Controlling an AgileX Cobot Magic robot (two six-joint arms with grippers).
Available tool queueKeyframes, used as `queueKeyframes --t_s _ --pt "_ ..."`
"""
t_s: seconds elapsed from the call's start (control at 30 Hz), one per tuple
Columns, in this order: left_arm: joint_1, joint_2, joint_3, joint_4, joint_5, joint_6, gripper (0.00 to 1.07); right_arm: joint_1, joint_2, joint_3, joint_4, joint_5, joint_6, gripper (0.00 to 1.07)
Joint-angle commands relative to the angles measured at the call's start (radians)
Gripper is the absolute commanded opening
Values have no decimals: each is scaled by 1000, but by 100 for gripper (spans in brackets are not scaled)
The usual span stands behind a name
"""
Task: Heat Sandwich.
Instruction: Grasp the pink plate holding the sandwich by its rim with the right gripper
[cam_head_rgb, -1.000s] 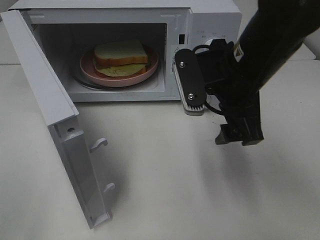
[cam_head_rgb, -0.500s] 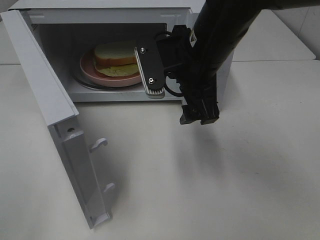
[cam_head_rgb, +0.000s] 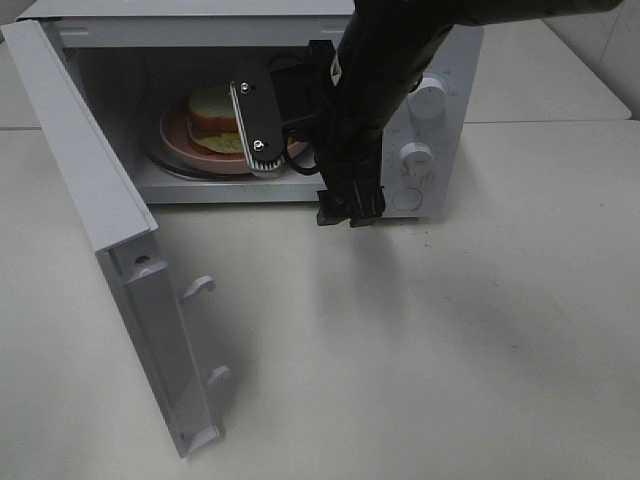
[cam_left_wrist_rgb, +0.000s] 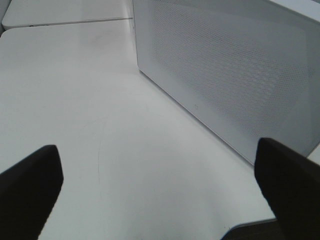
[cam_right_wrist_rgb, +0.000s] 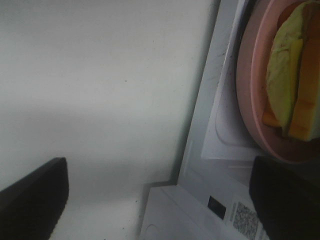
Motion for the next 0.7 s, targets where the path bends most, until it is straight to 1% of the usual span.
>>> queueKeyframes --t_s 0.03,0.13,0.3,0.43,0.47,0.6,0.7 --pt "4 -26 1 -5 -10 -2 101 3 50 -53 6 -11 -7 92" --pt "4 -26 1 -5 -10 -2 101 2 105 -113 7 -10 -6 91" --pt "4 -26 1 -5 -10 -2 101 2 145 -158 7 -10 -6 91" --pt "4 -26 1 -5 -10 -2 101 -1 221 -248 6 -11 -6 90" --pt "4 -26 1 -5 -10 -2 101 -1 221 -248 6 -11 -6 90" --pt "4 -26 1 -5 -10 -2 101 -1 284 -313 6 -10 -6 89" --pt "4 -26 1 -5 -10 -2 101 -1 307 -337 2 -9 2 89"
